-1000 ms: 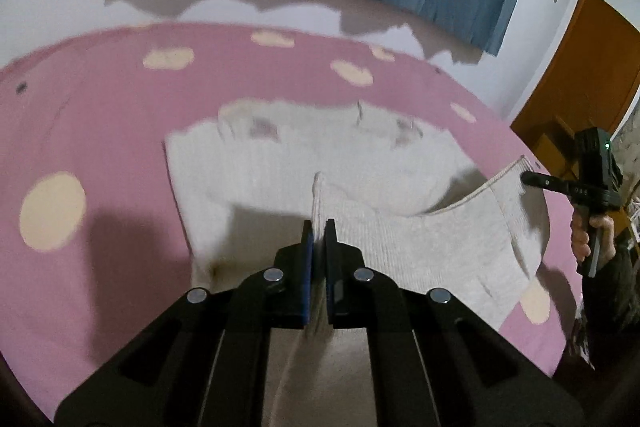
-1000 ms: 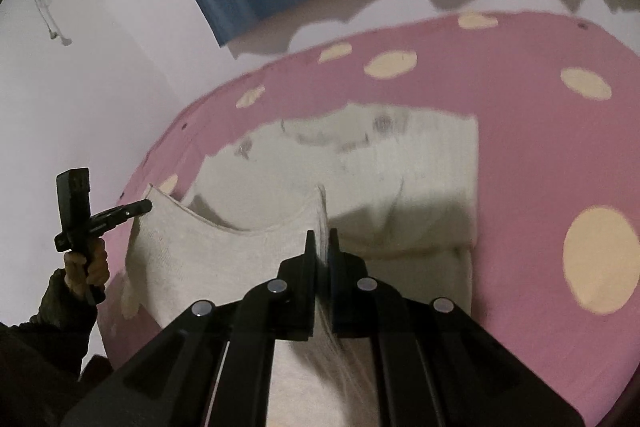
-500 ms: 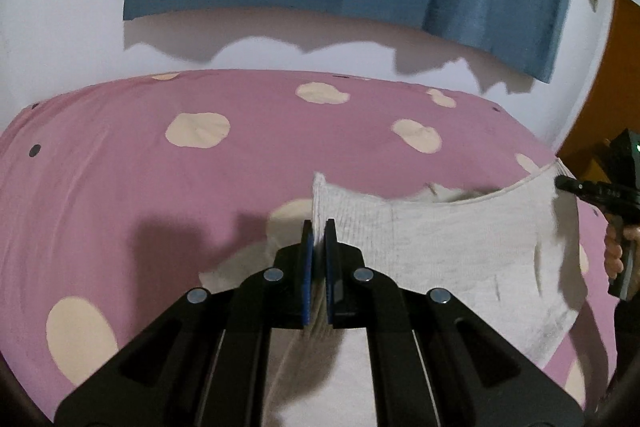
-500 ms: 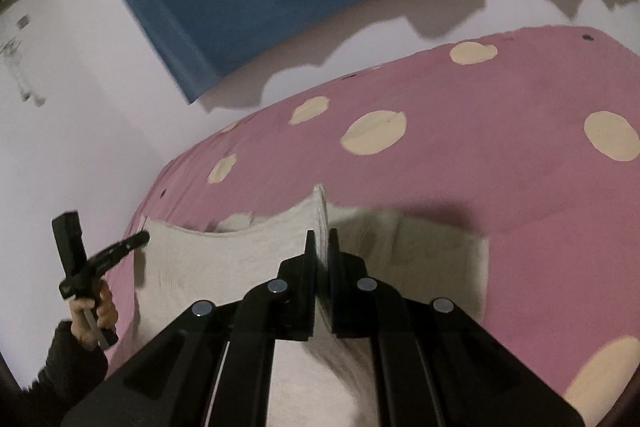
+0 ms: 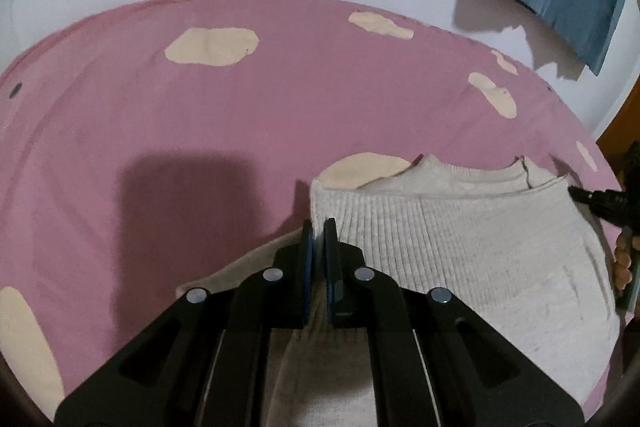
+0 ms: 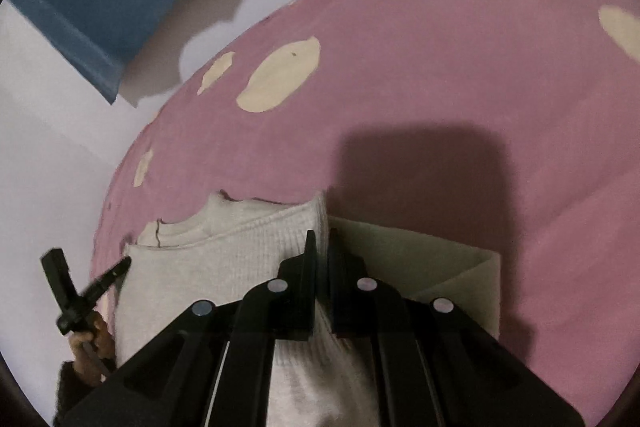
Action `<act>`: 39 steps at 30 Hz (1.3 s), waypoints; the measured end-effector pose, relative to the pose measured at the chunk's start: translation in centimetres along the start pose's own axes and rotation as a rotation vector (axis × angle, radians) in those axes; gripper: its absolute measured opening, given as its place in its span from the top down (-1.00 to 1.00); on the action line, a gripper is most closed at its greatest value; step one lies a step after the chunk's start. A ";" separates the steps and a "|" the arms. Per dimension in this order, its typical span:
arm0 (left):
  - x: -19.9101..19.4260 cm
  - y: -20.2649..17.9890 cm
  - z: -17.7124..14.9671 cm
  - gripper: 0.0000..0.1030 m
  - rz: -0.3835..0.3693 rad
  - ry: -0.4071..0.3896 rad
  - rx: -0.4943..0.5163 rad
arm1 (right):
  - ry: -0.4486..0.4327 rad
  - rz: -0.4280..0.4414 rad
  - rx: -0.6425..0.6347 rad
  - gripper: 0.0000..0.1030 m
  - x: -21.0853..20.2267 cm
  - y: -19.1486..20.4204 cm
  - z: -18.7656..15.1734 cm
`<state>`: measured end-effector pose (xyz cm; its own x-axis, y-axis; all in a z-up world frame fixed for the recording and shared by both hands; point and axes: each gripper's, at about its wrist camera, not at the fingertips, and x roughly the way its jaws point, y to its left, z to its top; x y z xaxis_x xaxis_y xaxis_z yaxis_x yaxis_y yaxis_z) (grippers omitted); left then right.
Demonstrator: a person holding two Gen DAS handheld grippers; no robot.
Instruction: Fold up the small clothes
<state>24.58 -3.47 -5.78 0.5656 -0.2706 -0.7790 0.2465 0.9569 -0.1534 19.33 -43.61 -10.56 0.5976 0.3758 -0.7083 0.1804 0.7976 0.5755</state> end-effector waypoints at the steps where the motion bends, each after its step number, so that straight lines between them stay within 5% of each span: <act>1: 0.0 0.1 0.0 0.83 -0.004 -0.001 -0.007 | -0.003 0.014 0.010 0.91 0.0 -0.2 -0.1; 3: -0.4 0.1 0.1 0.74 0.001 -0.013 -0.010 | -0.004 0.028 0.027 0.91 -0.3 -0.4 -0.1; 7: -2.4 -0.6 -0.1 -0.05 0.009 -0.053 0.008 | -0.011 0.040 0.055 0.85 -1.6 -0.1 -0.3; 8: -3.5 -0.9 -0.5 -0.28 -0.007 -0.073 0.005 | -0.020 0.052 0.062 0.74 -2.5 0.1 -0.6; 12: -7.2 -1.6 -3.0 -0.67 -0.073 -0.114 -0.023 | -0.077 0.113 0.051 -0.32 -6.2 0.9 -3.2; 13: -7.9 -1.8 -3.9 -0.78 -0.081 -0.117 -0.029 | -0.087 0.123 0.044 -0.35 -7.0 1.0 -4.1; 24: -11.3 -2.3 -11.9 -0.81 -0.080 -0.078 -0.082 | -0.072 0.129 0.058 -0.45 -12.5 0.2 -14.7; 34: -10.1 -1.5 -13.0 -0.81 -0.012 -0.030 -0.109 | -0.100 0.132 0.035 -0.52 -12.2 -0.6 -16.2; 39: -10.1 -0.8 -13.3 -0.81 -0.037 -0.022 -0.140 | -0.117 0.123 0.001 -0.58 -12.2 -0.3 -16.4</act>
<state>8.26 -0.14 -5.89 0.5755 -0.3072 -0.7579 0.1568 0.9510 -0.2664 -0.77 -40.66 -8.79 0.7020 0.4130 -0.5802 0.1009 0.7487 0.6551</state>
